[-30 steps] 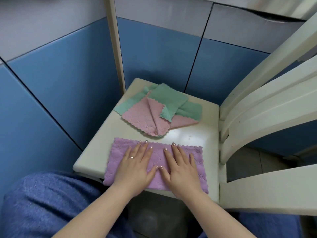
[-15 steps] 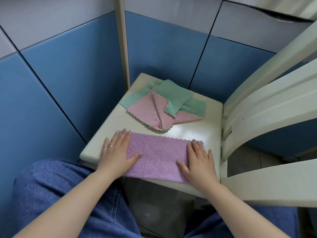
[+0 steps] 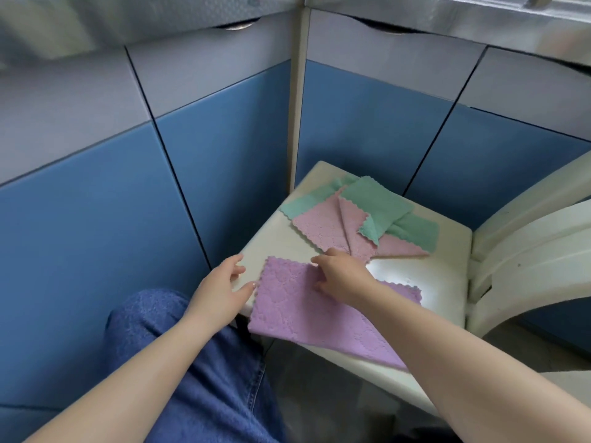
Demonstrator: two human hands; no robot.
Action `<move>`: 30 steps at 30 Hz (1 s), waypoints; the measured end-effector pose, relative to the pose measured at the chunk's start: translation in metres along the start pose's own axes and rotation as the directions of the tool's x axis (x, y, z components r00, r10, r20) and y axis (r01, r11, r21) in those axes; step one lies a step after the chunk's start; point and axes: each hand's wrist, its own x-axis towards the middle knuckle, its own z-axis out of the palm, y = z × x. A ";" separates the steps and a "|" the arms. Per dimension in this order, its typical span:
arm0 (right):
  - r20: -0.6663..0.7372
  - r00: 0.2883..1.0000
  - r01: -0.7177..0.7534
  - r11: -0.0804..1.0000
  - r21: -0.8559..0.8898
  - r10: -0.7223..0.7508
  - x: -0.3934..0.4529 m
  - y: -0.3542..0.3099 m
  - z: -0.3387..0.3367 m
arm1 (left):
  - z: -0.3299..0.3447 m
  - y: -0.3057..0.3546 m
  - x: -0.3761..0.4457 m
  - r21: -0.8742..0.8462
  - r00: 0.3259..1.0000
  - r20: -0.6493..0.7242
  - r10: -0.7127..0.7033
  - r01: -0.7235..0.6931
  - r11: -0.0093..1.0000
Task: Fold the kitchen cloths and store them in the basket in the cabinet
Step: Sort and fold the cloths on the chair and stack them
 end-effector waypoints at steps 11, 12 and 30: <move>-0.007 0.996 0.084 0.988 0.131 -0.084 -0.015 0.011 -0.006 | -0.001 0.007 0.001 -0.190 0.999 -0.008 -0.037 0.035 0.981; -0.044 0.997 0.065 0.984 0.164 -0.059 -0.020 0.014 -0.007 | 0.001 0.010 0.002 -0.231 0.999 -0.007 -0.049 0.046 0.972; -0.136 0.604 -0.298 0.381 0.875 0.785 -0.095 0.098 0.025 | 0.123 0.103 0.026 -0.314 0.902 0.384 0.196 -0.072 0.947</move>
